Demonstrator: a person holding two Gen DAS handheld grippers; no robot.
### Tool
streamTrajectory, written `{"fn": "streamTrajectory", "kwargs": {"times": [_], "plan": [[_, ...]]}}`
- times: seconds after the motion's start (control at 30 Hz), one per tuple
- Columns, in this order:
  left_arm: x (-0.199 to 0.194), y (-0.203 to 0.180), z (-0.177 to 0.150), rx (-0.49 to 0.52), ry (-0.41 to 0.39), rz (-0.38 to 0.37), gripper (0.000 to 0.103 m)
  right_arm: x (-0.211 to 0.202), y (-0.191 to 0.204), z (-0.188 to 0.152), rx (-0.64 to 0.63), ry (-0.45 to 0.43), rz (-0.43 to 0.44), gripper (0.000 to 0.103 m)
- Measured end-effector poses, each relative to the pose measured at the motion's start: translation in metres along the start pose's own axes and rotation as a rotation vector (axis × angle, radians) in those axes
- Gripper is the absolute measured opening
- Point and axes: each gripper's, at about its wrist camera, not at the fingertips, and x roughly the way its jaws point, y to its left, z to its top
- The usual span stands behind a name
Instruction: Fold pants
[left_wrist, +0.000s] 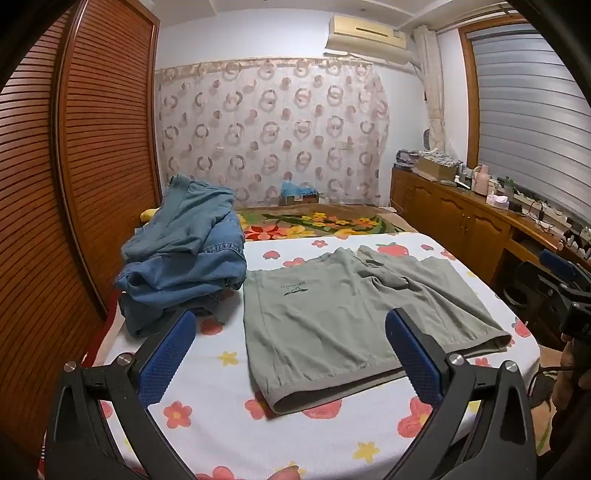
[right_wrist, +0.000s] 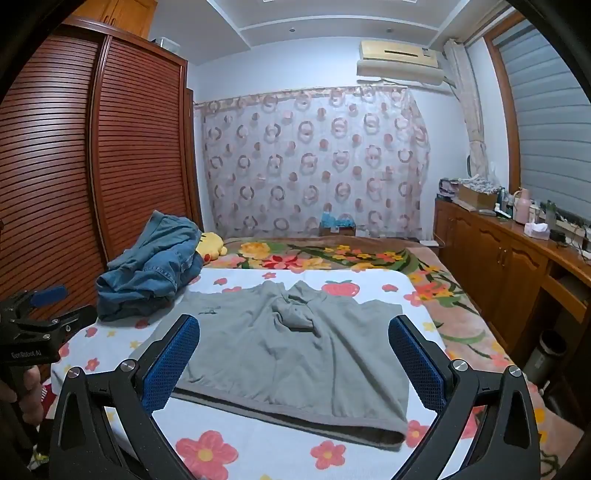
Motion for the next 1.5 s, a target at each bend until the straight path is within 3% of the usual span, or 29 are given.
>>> {"fn": "streamTrajectory", "kwargs": {"times": [1.5], "plan": [[0.0030,-0.0015,-0.0052,0.002,0.008,-0.004,0.103,0.0021,-0.0021,-0.0011,0.002,-0.001,0.004,0.102]]}}
